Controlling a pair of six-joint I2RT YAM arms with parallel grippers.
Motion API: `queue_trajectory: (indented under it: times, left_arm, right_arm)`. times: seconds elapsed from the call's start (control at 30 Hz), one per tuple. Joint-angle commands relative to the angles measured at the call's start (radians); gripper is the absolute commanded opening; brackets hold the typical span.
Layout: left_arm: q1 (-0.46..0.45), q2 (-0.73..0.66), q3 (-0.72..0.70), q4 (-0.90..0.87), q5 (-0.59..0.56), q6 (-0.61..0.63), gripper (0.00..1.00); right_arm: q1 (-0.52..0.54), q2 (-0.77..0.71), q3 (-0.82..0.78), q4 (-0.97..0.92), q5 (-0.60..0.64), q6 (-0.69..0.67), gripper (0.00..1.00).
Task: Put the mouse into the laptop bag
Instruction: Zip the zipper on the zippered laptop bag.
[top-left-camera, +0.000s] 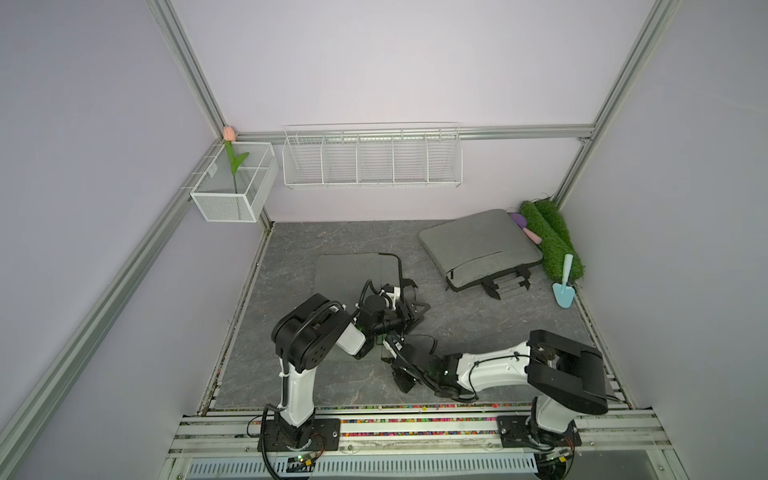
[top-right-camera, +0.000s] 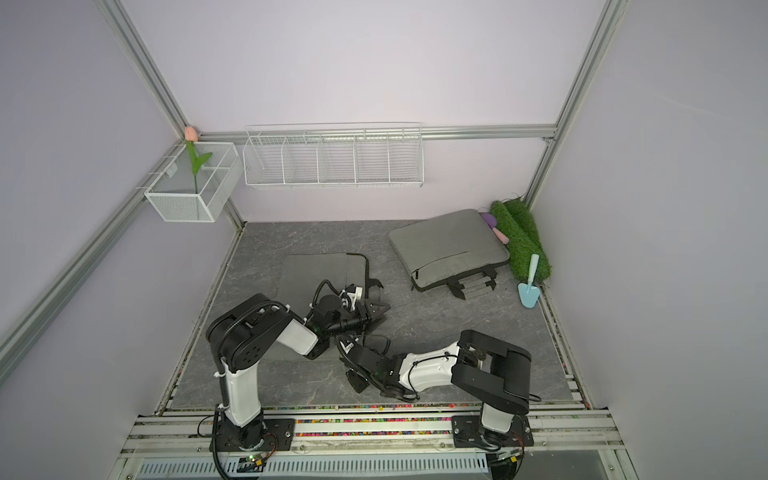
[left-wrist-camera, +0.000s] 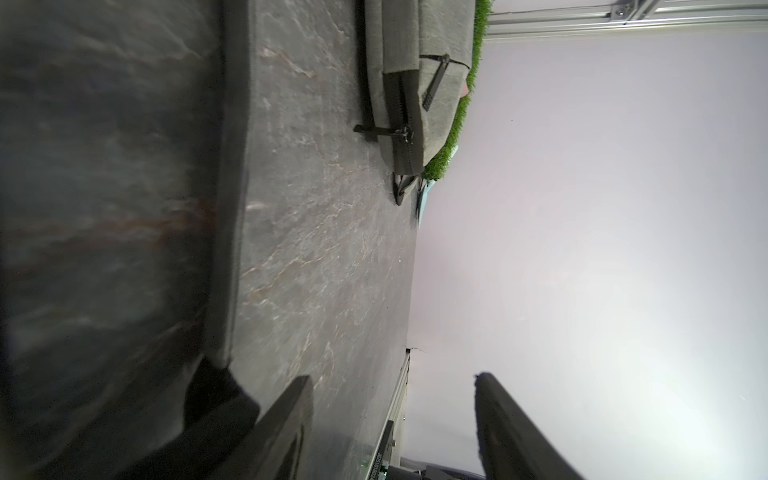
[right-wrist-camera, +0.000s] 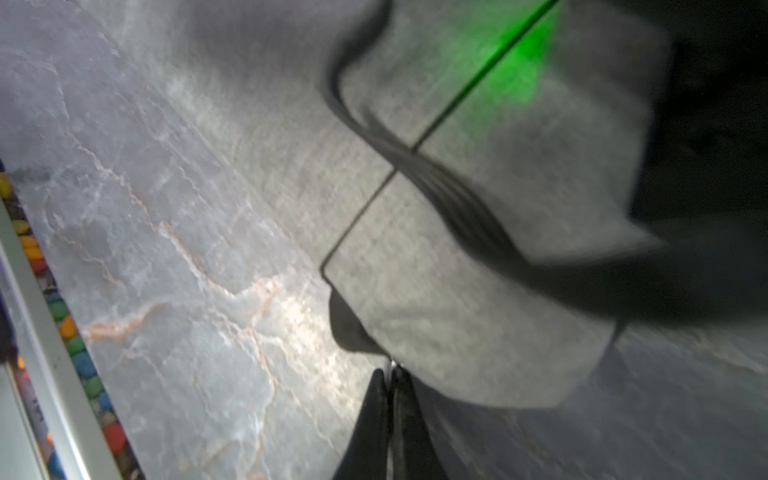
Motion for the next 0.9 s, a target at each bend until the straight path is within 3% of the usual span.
queue_trajectory:
  times: [0.0,0.23,0.37,0.43,0.5,0.53,0.7,0.87]
  left_arm:
    - [-0.001,0.207,-0.082,-0.214,-0.040,-0.049,0.62]
    - [-0.001,0.238,-0.052,-0.200,-0.029,-0.053,0.62]
    - [-0.001,0.155,-0.025,-0.317,-0.039,-0.011,0.62]
    - [-0.001,0.096,-0.006,-0.409,-0.050,0.021,0.62]
    - [-0.001,0.039,0.018,-0.493,-0.058,0.047,0.63]
    - [-0.001,0.006,0.036,-0.542,-0.063,0.062,0.64]
    - [-0.001,-0.152,0.143,-0.781,-0.068,0.126,0.70]
    - [0.000,-0.418,0.399,-1.356,-0.274,0.335,0.93]
  right_arm:
    - [0.030,0.050,0.051,0.105,-0.090,-0.027,0.07]
    - [0.055,0.138,0.129,0.135,-0.142,-0.039,0.07]
    - [0.055,0.075,0.083,0.186,-0.115,-0.034,0.13]
    - [0.059,0.024,0.059,0.159,-0.092,-0.044,0.26]
    - [0.065,-0.035,0.023,0.144,-0.063,-0.048,0.51]
    - [0.069,-0.075,-0.005,0.146,-0.055,-0.047,0.59]
    - [0.108,-0.324,-0.124,0.018,0.101,-0.030,0.81]
    - [0.119,-0.693,-0.201,-0.307,0.333,0.089,0.99]
